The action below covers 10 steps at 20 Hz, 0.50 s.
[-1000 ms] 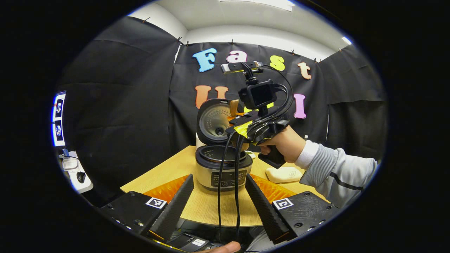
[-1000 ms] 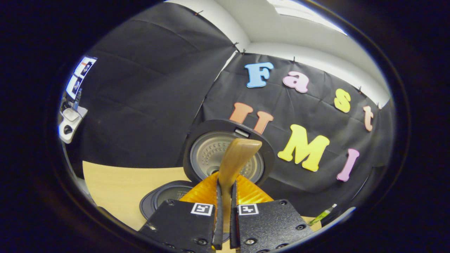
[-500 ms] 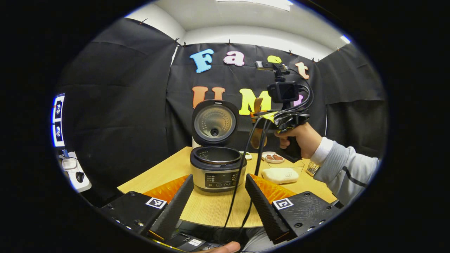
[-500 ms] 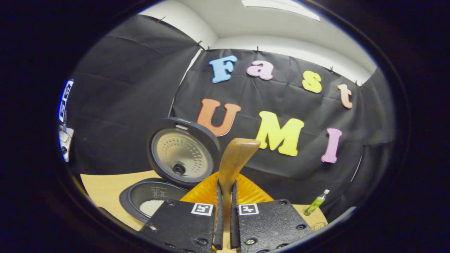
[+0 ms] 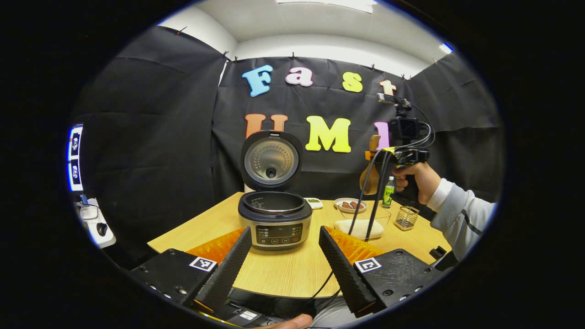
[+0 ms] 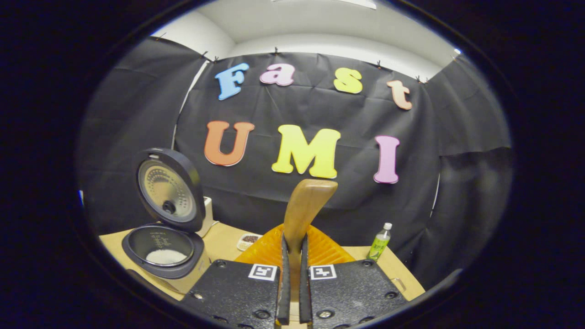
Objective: Close the left gripper, press the button to open the rice cooker; take a wooden spoon from the chopstick holder with the right hand, scoop a spoonful of rice and pour it into the rice cooker, then put the wooden spoon back into the chopstick holder.
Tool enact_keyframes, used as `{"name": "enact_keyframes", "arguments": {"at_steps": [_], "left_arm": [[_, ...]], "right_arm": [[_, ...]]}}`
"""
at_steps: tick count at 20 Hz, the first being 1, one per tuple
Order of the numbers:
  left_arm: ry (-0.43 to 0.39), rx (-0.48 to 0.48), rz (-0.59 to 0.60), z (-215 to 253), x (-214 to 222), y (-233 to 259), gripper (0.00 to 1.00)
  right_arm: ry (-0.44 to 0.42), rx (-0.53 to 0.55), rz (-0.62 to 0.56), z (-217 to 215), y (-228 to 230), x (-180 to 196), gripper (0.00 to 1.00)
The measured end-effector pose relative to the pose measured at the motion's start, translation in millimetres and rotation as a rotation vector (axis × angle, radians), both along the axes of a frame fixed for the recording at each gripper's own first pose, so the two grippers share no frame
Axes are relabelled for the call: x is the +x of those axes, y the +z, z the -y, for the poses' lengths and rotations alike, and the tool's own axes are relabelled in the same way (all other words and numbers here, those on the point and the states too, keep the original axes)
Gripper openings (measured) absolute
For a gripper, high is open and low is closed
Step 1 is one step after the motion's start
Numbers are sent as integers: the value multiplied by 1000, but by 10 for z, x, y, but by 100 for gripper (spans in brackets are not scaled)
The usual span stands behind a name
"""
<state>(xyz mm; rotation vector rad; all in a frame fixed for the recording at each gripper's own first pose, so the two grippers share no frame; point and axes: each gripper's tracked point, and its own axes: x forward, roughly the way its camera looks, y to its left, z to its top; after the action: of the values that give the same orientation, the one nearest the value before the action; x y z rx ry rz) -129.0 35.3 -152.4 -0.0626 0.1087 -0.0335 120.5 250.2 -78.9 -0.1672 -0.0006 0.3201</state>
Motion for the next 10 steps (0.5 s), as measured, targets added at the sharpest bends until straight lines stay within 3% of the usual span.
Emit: {"name": "enact_keyframes", "arguments": {"at_steps": [10], "left_arm": [[16,5,7,42,46,38,94]], "right_arm": [[-164,37,-8,1506,-131,521,13]]}}
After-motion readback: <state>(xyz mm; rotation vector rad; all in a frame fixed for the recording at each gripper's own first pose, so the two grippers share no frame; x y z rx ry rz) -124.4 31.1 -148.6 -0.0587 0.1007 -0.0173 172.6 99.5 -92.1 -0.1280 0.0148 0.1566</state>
